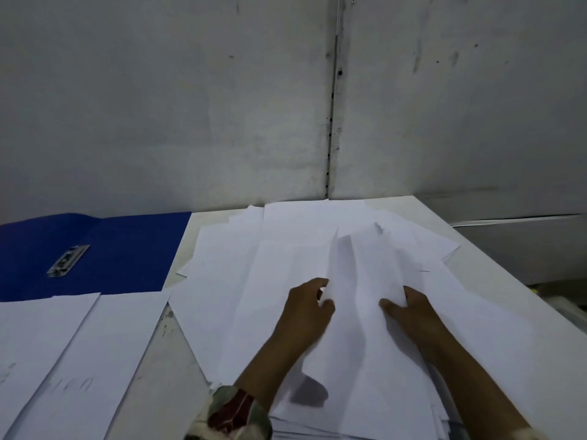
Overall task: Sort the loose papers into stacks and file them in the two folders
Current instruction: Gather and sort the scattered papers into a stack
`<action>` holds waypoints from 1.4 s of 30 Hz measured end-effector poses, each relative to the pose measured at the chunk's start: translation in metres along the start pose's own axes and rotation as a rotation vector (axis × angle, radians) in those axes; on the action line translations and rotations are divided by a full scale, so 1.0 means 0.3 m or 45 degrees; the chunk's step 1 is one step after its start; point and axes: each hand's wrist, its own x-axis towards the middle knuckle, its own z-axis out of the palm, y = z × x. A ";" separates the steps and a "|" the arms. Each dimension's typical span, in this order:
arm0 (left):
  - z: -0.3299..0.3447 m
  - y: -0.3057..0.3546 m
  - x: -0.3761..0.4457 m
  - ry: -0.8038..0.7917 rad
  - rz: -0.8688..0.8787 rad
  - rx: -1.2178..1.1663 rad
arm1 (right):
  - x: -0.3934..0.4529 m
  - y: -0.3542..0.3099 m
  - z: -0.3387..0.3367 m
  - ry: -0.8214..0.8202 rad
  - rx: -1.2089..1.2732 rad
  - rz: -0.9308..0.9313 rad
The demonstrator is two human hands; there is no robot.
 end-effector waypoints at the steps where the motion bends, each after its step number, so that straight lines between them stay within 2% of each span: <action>1: 0.021 0.011 -0.005 -0.018 -0.006 0.001 | -0.003 -0.003 0.006 -0.011 0.005 -0.006; 9: 0.151 0.115 -0.035 -0.196 -0.107 -0.080 | -0.021 -0.040 -0.001 -0.199 0.351 0.188; 12: 0.154 0.141 -0.044 -0.264 -0.268 -0.348 | 0.004 -0.008 -0.008 -0.266 0.398 0.162; 14: 0.143 0.156 -0.046 -0.296 -0.367 -0.454 | 0.008 0.010 -0.004 -0.266 0.284 0.107; 17: 0.113 0.142 -0.047 -0.230 -0.401 -0.526 | 0.009 0.021 0.000 -0.224 0.167 0.074; 21: 0.018 0.038 -0.008 0.212 -0.287 -0.130 | -0.001 0.017 -0.014 -0.199 0.263 0.041; 24: -0.078 -0.035 0.008 0.389 -0.409 -0.051 | 0.001 0.015 -0.026 -0.197 0.313 -0.008; 26: -0.115 -0.067 0.012 0.360 -0.518 -0.125 | 0.003 0.011 -0.029 -0.210 0.382 -0.023; 29: -0.150 -0.086 0.007 0.299 -0.656 -0.443 | 0.007 0.003 -0.017 -0.265 0.475 -0.036; 32: -0.182 -0.100 0.002 0.224 -0.645 -0.704 | 0.016 -0.010 0.002 -0.292 0.441 -0.052; 36: -0.201 -0.130 -0.012 0.210 -0.557 -0.589 | 0.026 -0.033 0.046 -0.288 0.259 -0.132; 42: -0.261 -0.203 -0.017 0.297 -0.582 -0.402 | 0.045 -0.079 0.132 -0.346 0.085 -0.151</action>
